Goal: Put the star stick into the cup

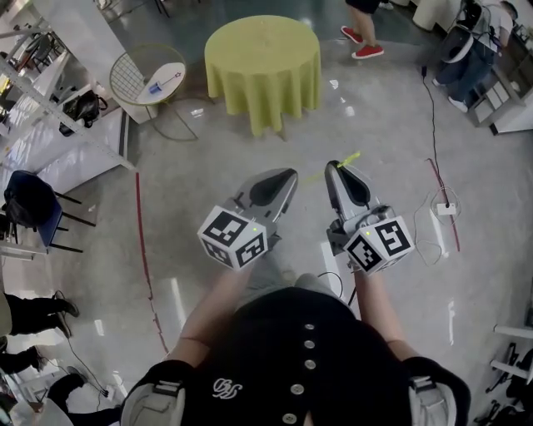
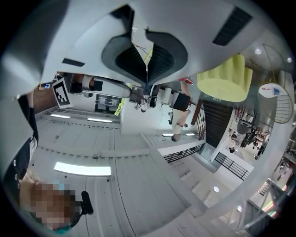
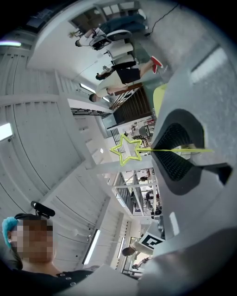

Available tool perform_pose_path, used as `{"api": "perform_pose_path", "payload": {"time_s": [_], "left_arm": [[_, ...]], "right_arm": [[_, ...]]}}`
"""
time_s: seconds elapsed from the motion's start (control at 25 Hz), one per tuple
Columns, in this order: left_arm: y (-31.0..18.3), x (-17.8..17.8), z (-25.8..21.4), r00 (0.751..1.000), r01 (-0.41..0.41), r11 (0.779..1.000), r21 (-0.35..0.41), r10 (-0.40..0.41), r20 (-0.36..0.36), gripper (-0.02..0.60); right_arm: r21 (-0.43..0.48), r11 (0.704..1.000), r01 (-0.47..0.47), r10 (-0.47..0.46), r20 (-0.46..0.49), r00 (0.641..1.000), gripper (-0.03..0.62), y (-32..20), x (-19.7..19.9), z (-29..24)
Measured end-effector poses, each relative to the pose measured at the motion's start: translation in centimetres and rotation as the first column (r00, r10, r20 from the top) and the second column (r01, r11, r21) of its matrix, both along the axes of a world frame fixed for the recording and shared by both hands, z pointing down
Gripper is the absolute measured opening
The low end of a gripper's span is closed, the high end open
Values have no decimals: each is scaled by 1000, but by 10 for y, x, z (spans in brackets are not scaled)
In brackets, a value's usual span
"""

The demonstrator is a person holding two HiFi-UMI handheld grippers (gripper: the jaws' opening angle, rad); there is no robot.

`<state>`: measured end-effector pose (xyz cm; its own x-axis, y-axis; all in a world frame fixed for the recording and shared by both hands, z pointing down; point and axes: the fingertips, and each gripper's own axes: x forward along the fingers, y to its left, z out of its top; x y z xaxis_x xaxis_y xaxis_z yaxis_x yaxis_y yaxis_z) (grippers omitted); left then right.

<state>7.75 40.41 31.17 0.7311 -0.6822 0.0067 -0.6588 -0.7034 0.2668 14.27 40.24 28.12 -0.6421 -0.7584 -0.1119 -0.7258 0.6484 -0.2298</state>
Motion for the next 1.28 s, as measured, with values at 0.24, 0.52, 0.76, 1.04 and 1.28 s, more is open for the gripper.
{"api": "perform_pose_path", "payload": {"time_s": [0.24,0.52,0.76,1.04,1.28], "left_arm": [[-51,-18,6,999,26,1000,-16,-26,-21,17],[-132,-49,4,999,21,1000,-18,-22,-35,17],[-207,-72,-6,999,-16,1000,-9,16,-28,17],[-272,-106,-12,999,-25,1000,2,25,-36,17],[-311,-118,-9,998,-51,999,-2,51,-37,17]], "right_arm": [[-16,1000,-23,23,12,1000,9,-48,-5,9],[-4,999,-38,38,10,999,10,-131,-42,5],[-8,997,-81,81,-2,997,10,-201,-63,-1],[22,994,-103,103,-6,995,10,-266,-93,-9],[25,991,-134,134,-30,990,11,-300,-108,-7]]}}
